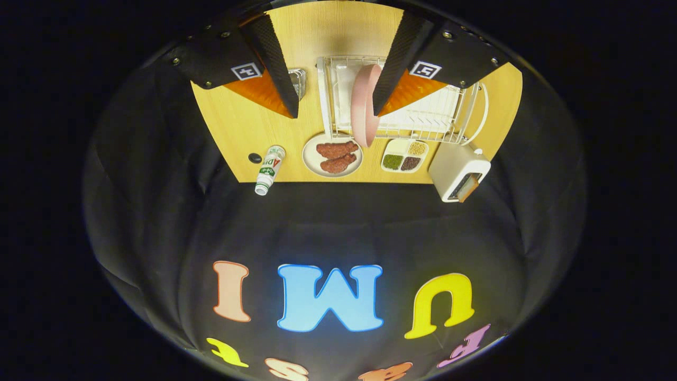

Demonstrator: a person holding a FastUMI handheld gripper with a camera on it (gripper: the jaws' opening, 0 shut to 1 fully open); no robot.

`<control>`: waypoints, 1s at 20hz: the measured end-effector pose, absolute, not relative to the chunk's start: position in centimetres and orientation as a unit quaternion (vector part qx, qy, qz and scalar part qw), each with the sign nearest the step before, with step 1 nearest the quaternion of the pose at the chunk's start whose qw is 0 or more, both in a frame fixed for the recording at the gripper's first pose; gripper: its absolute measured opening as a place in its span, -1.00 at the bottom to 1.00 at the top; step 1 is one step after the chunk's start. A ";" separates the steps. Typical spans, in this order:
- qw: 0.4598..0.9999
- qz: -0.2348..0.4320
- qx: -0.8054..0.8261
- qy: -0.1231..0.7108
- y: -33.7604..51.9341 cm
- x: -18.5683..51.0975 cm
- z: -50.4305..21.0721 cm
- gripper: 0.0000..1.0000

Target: Take the plate from the dish rack, then take the spoon from the basket and place it into the plate.

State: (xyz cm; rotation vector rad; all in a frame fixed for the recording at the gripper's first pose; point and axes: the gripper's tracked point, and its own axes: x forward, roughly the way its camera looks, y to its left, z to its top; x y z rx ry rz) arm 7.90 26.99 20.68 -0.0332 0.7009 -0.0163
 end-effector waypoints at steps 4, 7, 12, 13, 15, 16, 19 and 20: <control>0.923 -0.010 -0.044 0.381 28.8 9.1 18.7 0.54; 0.913 -0.020 -0.059 0.404 30.0 10.3 16.9 0.49; 0.899 -0.060 -0.077 0.428 30.1 12.4 14.8 0.05; 0.896 -0.067 -0.084 0.431 30.1 12.8 14.3 0.06; 0.889 -0.086 -0.098 0.438 29.7 13.2 13.8 0.06; 0.886 -0.095 -0.100 0.443 29.5 13.4 13.4 0.06; 0.878 -0.135 -0.132 0.440 28.7 13.9 12.7 0.06; 0.871 -0.144 -0.145 0.446 28.6 13.7 12.2 0.06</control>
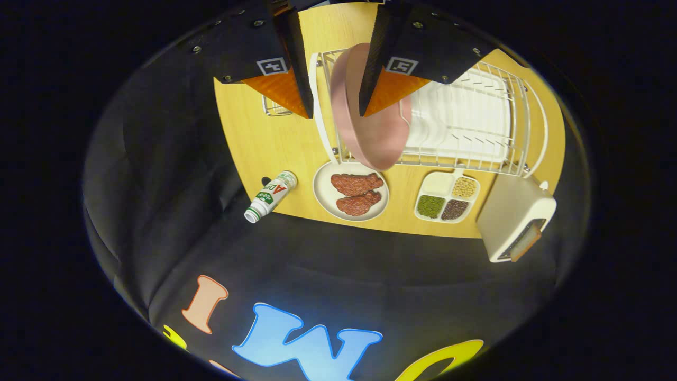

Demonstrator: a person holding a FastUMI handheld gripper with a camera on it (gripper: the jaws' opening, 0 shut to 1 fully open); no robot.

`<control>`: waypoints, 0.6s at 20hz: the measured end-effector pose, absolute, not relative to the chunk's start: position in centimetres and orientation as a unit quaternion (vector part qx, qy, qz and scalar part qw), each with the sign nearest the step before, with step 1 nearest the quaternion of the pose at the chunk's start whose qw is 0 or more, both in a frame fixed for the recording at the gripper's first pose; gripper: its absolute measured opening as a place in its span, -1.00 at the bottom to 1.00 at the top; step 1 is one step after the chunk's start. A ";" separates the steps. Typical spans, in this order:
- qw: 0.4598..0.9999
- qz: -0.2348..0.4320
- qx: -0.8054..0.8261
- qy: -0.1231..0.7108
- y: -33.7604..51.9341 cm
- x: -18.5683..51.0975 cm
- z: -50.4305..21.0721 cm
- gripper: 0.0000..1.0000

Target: Take the plate from the dish rack, then take the spoon from the basket and place it into the plate.

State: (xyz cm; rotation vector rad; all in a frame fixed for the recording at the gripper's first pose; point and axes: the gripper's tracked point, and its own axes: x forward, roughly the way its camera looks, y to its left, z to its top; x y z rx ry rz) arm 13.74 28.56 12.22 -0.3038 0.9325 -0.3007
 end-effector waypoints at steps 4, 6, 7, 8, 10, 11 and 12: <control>0.861 -0.161 -0.146 0.460 28.4 13.5 10.4 -0.67; 0.867 -0.164 -0.131 0.451 28.3 13.5 10.1 -0.83; 0.868 -0.164 -0.133 0.450 28.2 13.5 10.1 -0.84; 0.869 -0.164 -0.135 0.447 28.4 13.4 10.2 -0.93; 0.866 -0.171 -0.147 0.446 28.6 13.3 10.7 -0.93; 0.866 -0.177 -0.154 0.442 28.6 13.3 11.2 -0.93; 0.864 -0.183 -0.166 0.439 28.7 13.3 11.8 -0.93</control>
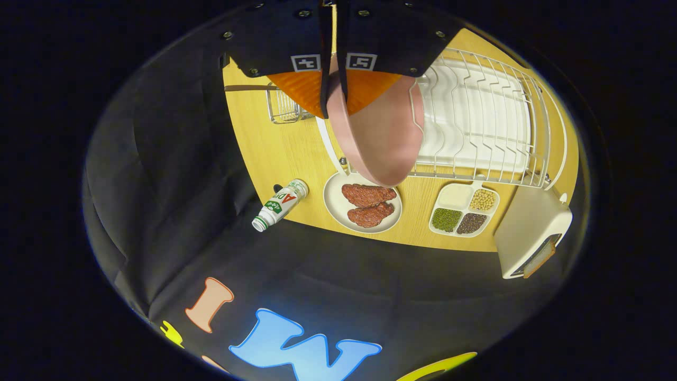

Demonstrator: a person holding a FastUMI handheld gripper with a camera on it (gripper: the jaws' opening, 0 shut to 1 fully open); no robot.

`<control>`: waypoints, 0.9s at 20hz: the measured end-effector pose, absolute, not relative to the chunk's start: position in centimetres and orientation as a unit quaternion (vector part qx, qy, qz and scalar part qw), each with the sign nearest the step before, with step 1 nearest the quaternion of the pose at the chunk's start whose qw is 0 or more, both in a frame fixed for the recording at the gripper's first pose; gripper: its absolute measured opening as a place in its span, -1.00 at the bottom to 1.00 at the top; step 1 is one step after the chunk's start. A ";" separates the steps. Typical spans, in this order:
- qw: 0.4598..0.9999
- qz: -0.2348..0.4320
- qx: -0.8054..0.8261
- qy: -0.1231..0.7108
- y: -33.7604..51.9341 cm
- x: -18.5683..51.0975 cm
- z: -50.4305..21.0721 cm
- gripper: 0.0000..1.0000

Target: Take the plate from the dish rack, then take the spoon from the basket and place it into the plate.

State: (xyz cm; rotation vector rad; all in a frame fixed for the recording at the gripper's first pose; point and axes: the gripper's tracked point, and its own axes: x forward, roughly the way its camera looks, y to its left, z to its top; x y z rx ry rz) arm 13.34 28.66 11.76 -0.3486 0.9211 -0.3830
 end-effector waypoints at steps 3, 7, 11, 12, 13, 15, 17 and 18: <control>0.859 -0.183 -0.188 0.440 28.9 13.2 12.5 -0.94; 0.859 -0.192 -0.189 0.436 29.0 13.1 12.6 -0.93; 0.868 -0.222 -0.219 0.386 29.1 14.1 13.6 -0.93; 0.871 -0.227 -0.225 0.373 29.4 14.4 14.1 -0.93; 0.871 -0.231 -0.231 0.366 29.3 14.6 14.2 -0.93; 0.871 -0.227 -0.229 0.370 29.2 14.3 14.2 -0.93; 0.878 -0.220 -0.214 0.368 28.9 13.8 14.6 -0.94; 0.881 -0.215 -0.208 0.367 28.8 13.4 15.0 -0.94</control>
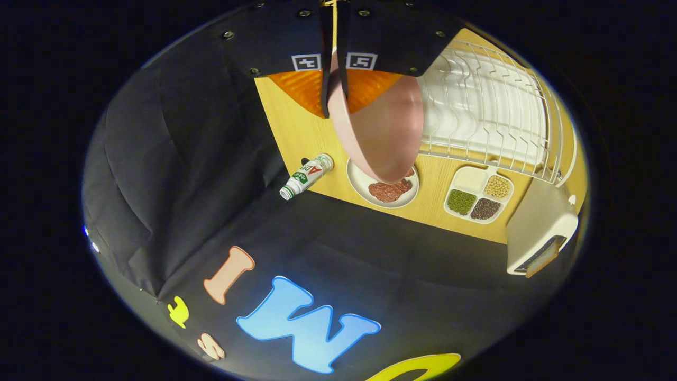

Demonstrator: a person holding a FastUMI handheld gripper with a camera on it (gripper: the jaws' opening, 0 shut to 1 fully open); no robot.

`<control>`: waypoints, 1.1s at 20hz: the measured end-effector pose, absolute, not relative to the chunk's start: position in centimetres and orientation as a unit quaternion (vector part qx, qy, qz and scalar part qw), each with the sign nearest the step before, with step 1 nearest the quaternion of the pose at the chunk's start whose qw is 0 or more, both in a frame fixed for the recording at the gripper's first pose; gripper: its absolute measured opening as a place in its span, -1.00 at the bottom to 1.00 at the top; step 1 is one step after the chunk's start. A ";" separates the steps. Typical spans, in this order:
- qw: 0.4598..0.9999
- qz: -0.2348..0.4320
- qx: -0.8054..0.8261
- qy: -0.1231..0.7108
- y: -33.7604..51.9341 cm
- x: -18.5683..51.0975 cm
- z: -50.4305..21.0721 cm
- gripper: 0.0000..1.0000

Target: Take the plate from the dish rack, then take the spoon from the basket and place it into the plate.

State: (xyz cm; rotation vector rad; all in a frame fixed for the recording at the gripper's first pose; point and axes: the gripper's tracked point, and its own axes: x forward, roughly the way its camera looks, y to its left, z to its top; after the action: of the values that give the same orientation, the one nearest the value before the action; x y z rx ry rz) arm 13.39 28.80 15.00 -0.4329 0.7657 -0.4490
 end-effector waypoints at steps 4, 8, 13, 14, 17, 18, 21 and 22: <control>0.895 -0.177 -0.150 0.380 28.3 10.1 16.0 -0.94; 0.907 -0.150 -0.128 0.372 26.2 6.2 17.8 -0.94; 0.912 -0.106 -0.080 0.388 24.4 0.6 16.2 -0.94; 0.911 -0.097 -0.076 0.394 24.0 -0.3 15.6 -0.94; 0.911 -0.063 -0.059 0.403 22.9 -2.5 13.5 -0.93; 0.911 -0.051 -0.051 0.405 22.7 -3.1 12.9 -0.94; 0.909 -0.004 -0.017 0.416 22.2 -5.1 10.3 -0.94; 0.907 0.011 -0.001 0.421 22.2 -5.7 9.3 -0.94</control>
State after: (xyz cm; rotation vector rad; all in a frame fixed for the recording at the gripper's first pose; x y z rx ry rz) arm -5.70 22.21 9.29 -0.0023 0.8695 0.0233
